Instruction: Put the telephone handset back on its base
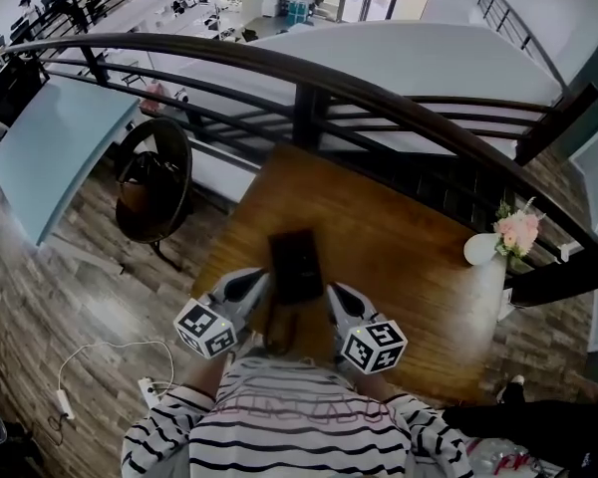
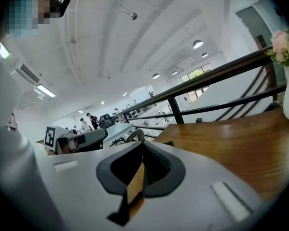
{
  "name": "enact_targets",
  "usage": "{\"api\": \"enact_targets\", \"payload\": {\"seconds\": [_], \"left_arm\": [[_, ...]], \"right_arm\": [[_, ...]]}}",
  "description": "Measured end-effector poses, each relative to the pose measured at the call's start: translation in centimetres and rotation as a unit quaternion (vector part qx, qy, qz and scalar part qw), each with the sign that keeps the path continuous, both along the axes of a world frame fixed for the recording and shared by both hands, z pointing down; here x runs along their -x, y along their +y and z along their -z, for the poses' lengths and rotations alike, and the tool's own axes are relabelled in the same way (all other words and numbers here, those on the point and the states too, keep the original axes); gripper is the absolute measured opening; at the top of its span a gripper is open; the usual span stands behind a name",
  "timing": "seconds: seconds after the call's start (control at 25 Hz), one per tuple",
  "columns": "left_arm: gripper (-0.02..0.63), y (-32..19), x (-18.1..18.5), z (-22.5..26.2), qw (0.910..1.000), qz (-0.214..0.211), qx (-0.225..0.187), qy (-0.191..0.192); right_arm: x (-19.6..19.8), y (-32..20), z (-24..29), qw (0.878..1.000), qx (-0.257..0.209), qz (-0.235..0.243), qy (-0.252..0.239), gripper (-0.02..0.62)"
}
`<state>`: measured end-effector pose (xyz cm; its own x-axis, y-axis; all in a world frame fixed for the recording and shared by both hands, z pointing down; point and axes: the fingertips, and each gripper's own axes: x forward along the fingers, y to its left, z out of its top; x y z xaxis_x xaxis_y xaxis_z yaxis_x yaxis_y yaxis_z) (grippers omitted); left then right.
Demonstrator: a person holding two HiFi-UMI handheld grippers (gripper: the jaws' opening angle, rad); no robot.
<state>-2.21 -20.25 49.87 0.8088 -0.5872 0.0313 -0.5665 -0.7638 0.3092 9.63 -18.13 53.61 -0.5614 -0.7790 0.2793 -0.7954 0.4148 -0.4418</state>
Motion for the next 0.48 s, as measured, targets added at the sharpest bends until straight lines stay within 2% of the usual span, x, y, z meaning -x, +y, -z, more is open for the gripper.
{"api": "enact_targets", "payload": {"seconds": [0.24, 0.48], "left_arm": [[0.002, 0.5, -1.0, 2.5, 0.9994, -0.011, -0.033, -0.005], [0.002, 0.3, -0.7, 3.6, 0.9990, 0.005, -0.043, -0.011]], "right_arm": [[-0.4, -0.8, 2.1, 1.000, -0.025, -0.005, -0.005, 0.002], [-0.4, -1.2, 2.8, 1.000, -0.029, -0.005, -0.008, 0.002]]}}
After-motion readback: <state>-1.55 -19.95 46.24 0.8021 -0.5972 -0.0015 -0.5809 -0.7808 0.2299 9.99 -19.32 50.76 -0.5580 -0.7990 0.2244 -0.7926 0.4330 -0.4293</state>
